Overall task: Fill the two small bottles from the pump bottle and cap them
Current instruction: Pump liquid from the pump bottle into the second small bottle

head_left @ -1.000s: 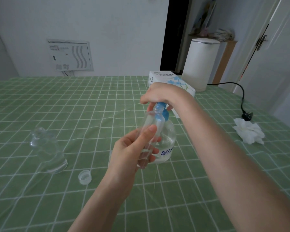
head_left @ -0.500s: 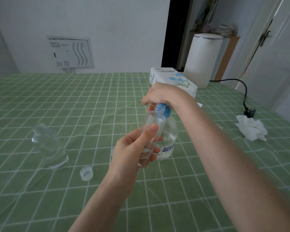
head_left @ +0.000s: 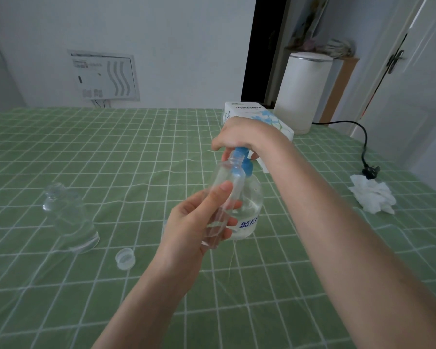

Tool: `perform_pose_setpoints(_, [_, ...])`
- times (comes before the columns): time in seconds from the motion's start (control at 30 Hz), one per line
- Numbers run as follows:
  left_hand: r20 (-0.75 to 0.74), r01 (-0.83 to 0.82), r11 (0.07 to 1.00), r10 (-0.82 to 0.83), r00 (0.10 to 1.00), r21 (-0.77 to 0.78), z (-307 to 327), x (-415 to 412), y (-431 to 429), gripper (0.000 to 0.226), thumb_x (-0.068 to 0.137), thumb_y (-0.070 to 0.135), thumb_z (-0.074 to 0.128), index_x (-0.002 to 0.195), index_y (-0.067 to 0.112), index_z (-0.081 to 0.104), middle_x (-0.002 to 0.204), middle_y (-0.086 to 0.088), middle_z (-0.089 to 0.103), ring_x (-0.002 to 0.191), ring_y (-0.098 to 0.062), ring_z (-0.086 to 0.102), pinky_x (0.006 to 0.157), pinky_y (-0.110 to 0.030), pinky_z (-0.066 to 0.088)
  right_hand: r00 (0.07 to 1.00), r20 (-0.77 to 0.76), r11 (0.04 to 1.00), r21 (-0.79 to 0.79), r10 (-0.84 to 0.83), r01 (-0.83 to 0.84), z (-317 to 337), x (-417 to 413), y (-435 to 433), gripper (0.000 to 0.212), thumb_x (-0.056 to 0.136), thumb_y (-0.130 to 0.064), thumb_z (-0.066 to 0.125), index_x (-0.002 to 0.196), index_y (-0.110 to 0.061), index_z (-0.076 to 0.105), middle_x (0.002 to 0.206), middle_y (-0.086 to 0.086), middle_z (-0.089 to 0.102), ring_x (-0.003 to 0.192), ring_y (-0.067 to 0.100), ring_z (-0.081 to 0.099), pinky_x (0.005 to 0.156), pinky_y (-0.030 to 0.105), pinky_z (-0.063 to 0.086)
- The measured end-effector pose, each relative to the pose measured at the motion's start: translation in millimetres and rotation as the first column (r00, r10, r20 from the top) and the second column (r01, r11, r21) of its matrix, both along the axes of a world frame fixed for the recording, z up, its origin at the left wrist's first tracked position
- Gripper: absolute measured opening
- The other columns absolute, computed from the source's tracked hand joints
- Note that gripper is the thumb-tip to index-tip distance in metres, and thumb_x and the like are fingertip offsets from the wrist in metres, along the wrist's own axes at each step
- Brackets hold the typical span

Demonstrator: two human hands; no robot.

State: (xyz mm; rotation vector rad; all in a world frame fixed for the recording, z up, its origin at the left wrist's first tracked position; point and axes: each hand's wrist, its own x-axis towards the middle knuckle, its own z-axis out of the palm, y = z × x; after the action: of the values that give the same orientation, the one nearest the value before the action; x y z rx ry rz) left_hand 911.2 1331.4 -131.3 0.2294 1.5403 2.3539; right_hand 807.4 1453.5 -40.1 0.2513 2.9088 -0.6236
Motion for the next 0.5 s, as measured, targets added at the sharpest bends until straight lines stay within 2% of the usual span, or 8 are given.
perform_pose_setpoints(0.13, [0.011,-0.003,1.0,0.003,1.0,-0.011,-0.8,0.2,0.9,0.04,0.057,0.048,0.071,0.082,0.017,0.078,0.083,-0.003,0.075,0.056,-0.006,0.061,0.05,-0.017,0.049,1.0,0.016,1.0,0.003,-0.009,0.009,-6.7,-1.3,0.0,0.03,0.092,-0.025,0.056,0.117,-0.009,0.062,0.115,0.006,0.07,0.086,0.023,0.063,0.059,0.026,0.045])
perform_pose_setpoints(0.23, [0.033,0.009,1.0,-0.008,0.999,-0.01,-1.5,1.2,1.6,0.038,0.057,0.046,0.071,0.081,0.018,0.079,0.083,-0.004,0.075,0.055,-0.007,0.06,0.049,-0.017,0.049,0.999,0.036,0.999,-0.024,-0.022,0.023,-12.2,-0.5,0.7,0.031,0.092,-0.025,0.057,0.118,-0.009,0.06,0.118,0.006,0.067,0.099,0.025,0.066,0.078,0.033,0.052])
perform_pose_setpoints(0.27, [0.036,0.009,1.0,-0.009,0.999,-0.005,-1.8,1.3,1.7,0.037,0.058,0.046,0.071,0.081,0.017,0.079,0.083,-0.004,0.075,0.055,-0.007,0.06,0.049,-0.017,0.049,0.999,0.035,0.999,-0.031,-0.024,0.025,-12.5,-0.4,0.4,0.03,0.092,-0.024,0.057,0.116,-0.009,0.061,0.118,0.006,0.068,0.097,0.025,0.066,0.077,0.032,0.051])
perform_pose_setpoints(0.4, [0.038,0.008,1.0,-0.008,0.999,-0.009,-2.7,2.1,0.7,0.039,0.059,0.046,0.071,0.082,0.016,0.078,0.083,-0.005,0.074,0.055,-0.007,0.06,0.05,-0.018,0.049,1.0,-0.016,0.999,-0.032,-0.024,0.023,-11.6,3.4,0.1,0.023,0.094,-0.022,0.054,0.11,-0.007,0.062,0.116,0.007,0.069,0.078,0.021,0.058,0.057,0.025,0.041])
perform_pose_setpoints(0.5, [0.023,0.004,1.0,-0.003,1.0,-0.022,-1.3,2.1,0.6,0.039,0.058,0.049,0.07,0.08,0.017,0.079,0.082,-0.006,0.073,0.056,-0.008,0.059,0.051,-0.018,0.049,0.998,-0.062,0.999,-0.034,-0.026,0.024,-8.5,5.8,1.1,0.019,0.095,-0.02,0.05,0.101,-0.007,0.062,0.113,0.009,0.07,0.071,0.019,0.055,0.052,0.023,0.036])
